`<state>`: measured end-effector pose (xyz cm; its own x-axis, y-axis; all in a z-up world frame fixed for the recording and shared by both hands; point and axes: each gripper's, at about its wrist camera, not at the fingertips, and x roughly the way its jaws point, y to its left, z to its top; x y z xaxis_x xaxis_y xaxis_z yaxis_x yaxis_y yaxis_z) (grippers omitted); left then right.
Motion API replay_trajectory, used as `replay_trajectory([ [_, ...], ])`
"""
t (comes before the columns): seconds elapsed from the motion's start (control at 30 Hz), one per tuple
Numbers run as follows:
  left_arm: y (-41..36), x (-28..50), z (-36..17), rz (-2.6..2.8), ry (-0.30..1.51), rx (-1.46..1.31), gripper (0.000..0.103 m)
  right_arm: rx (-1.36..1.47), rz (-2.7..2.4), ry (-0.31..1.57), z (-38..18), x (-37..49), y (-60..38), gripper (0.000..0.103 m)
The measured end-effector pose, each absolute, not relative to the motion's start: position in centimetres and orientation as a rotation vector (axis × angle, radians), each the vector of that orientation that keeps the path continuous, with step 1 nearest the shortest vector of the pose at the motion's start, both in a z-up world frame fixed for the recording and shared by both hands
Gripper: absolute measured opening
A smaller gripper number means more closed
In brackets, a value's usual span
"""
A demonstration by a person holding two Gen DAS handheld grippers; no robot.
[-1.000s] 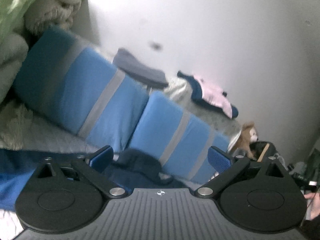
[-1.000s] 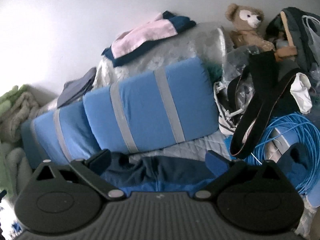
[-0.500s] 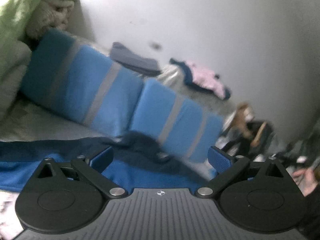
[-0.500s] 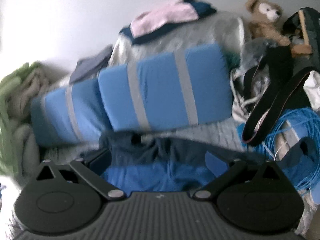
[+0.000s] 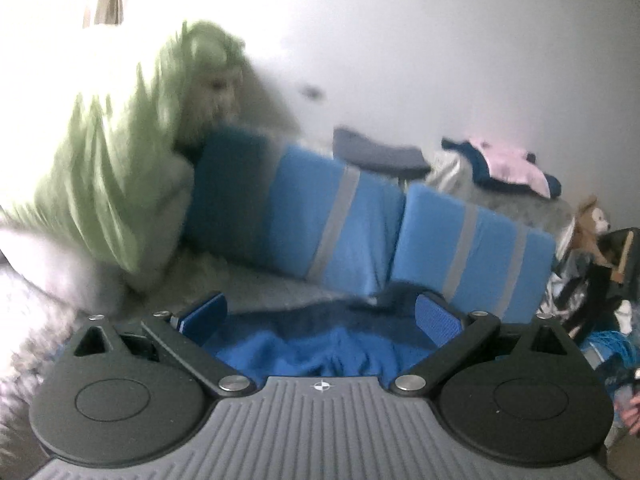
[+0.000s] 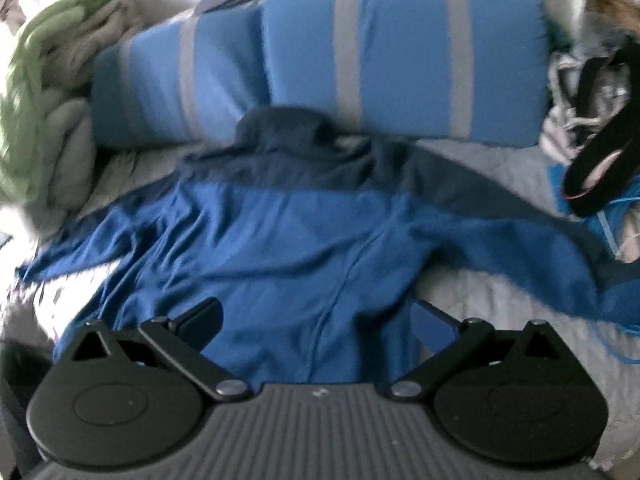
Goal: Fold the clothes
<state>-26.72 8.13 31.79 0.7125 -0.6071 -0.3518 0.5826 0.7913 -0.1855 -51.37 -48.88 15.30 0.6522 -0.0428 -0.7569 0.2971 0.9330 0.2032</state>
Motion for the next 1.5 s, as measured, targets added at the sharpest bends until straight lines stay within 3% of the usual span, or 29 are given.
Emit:
replay_trajectory([
  [0.33, 10.0, -31.8, 41.8, -0.629, 0.245, -0.014, 0.103, 0.255, -0.052, 0.915, 14.1, -51.7, -44.7, 0.103],
  [0.47, 10.3, -34.0, 45.0, -0.625, 0.169, 0.049, 0.103, 0.283, -0.006, 0.883, 17.5, -53.8, -45.0, 0.103],
  [0.67, 10.1, -36.3, 47.9, -0.588, 0.067, 0.088, 0.103, 0.335, -0.002, 0.692, 25.8, -58.6, -47.4, 0.103],
  [0.8, 8.6, -35.3, 47.5, -0.622, 0.119, 0.094, 0.103, 0.315, -0.082, 0.559, 30.4, -60.8, -49.2, 0.103],
  [1.0, 5.7, -33.6, 45.4, -0.703, 0.207, 0.093, 0.103, 0.373, -0.161, 0.46, 32.5, -62.7, -52.0, 0.103],
  [1.5, -5.1, -26.2, 39.3, -0.99, 0.363, 0.122, 0.103, 0.31, -0.232, 0.582, 28.0, -57.2, -53.4, 0.103],
])
